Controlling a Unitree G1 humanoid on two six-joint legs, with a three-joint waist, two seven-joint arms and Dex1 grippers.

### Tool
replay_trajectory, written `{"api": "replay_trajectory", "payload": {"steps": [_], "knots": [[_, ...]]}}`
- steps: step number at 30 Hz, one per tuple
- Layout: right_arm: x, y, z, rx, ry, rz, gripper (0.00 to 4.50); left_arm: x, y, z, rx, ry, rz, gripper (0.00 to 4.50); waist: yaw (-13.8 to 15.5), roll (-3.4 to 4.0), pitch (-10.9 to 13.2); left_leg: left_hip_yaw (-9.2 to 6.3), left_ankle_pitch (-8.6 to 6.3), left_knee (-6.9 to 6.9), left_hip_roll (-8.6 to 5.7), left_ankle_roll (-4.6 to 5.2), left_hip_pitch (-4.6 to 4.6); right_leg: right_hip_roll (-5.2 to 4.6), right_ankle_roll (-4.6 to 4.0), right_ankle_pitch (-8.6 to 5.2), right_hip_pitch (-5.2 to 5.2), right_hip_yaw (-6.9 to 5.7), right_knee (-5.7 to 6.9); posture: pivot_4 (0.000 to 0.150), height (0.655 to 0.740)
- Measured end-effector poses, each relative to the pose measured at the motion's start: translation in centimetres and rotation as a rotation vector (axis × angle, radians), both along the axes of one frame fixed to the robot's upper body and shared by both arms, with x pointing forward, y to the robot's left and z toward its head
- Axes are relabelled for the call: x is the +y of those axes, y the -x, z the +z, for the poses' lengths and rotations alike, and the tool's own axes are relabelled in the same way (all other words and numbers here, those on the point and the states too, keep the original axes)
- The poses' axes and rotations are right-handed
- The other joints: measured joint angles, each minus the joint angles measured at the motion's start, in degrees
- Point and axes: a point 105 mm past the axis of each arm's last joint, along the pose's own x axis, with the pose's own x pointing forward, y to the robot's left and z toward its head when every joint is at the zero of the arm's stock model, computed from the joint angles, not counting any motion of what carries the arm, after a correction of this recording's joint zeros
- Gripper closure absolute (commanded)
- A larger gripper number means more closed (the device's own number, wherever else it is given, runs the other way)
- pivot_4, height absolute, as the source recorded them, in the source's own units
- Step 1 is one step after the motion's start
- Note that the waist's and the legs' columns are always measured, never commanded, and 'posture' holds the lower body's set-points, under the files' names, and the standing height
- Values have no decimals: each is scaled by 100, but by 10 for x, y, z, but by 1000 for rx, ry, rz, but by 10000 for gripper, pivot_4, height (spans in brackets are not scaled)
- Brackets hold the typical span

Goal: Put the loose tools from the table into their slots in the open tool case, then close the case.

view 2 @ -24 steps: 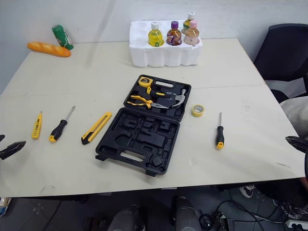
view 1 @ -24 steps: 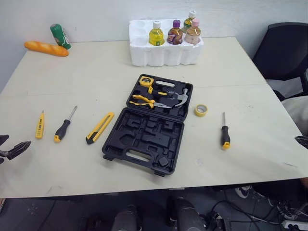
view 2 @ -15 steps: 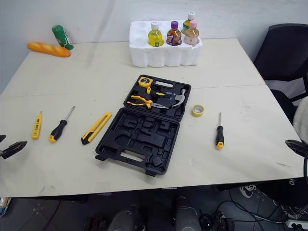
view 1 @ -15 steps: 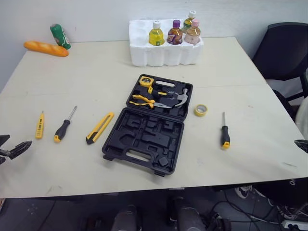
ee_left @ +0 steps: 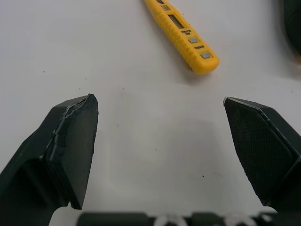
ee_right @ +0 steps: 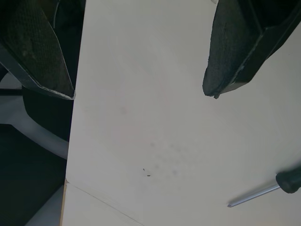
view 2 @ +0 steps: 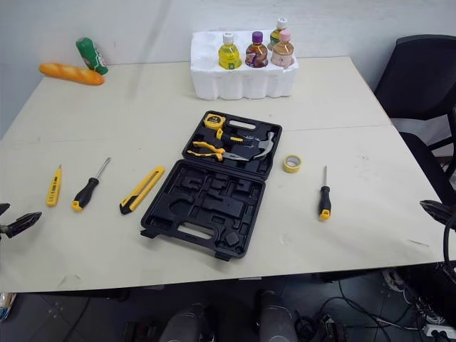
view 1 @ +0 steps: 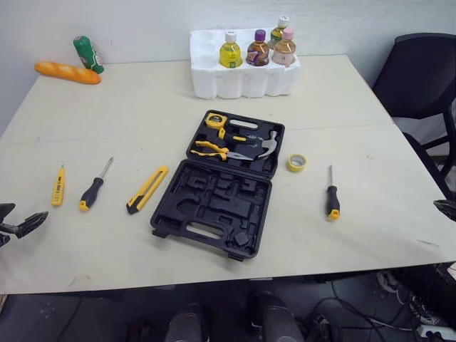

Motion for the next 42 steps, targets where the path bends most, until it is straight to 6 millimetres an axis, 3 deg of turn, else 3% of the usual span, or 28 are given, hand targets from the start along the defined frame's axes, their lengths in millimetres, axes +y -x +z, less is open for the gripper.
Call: {"api": "replay_trajectory", "payload": {"steps": [6,12,16,21,23,26,29,32,33,34,42], "knots": [[-1,-1,-3,-7,-7,-13,0,-1,2,-2,16,12,-3,507,0,-2,-1,1,0,2,0,0,0,0,0,0,0,1,4,1500,7367],[15,-7,-9,-19,-22,2,0,-28,-19,20,-23,-14,-131,507,18,-10,-6,-1,3,9,-2,-1,0,-3,0,0,0,4,16,1500,7367],[51,-22,-5,-65,-51,51,0,-81,-52,40,-92,18,-301,507,29,-13,-8,-1,7,20,-3,-3,0,-1,0,0,1,8,44,1500,7367],[116,-39,-17,-35,-147,111,0,-176,-88,52,-99,33,-581,507,41,-18,-11,-4,8,78,5,-2,-23,15,0,0,0,6,69,1500,7367],[134,-42,-24,-19,-164,130,0,-191,-97,53,-95,42,-602,5751,27,-19,-11,0,7,85,4,0,-25,21,0,0,0,8,69,1500,7367],[164,-61,-31,-28,-216,133,8689,-220,-122,59,-104,49,-620,17652,14,-27,-15,5,11,94,-2,9,-23,34,6,3,1,-1,71,1500,7367],[195,-72,-38,-8,-197,183,23314,-257,-137,57,-76,52,-694,32287,26,-27,-15,3,12,93,-1,10,-30,42,6,3,0,3,71,1500,7367],[204,-80,-43,0,-173,177,38007,-263,-151,50,-31,39,-662,44921,17,-27,-15,7,12,94,-2,11,-30,49,8,4,-2,-5,70,1500,7367],[206,-84,-46,6,-169,168,43167,-263,-156,49,-24,30,-647,45000,17,-28,-15,8,13,95,-2,12,-30,50,9,5,-2,-8,70,1500,7367],[207,-86,-47,10,-168,164,44149,-264,-158,48,-19,21,-640,45000,16,-28,-15,9,14,96,-2,14,-31,50,9,5,-2,-11,70,1500,7367],[241,-103,-69,87,-111,224,44149,-274,-181,35,-2,-53,-623,45000,18,-28,-15,9,14,97,-3,17,-33,47,12,6,-3,-26,71,1500,7367]]}}
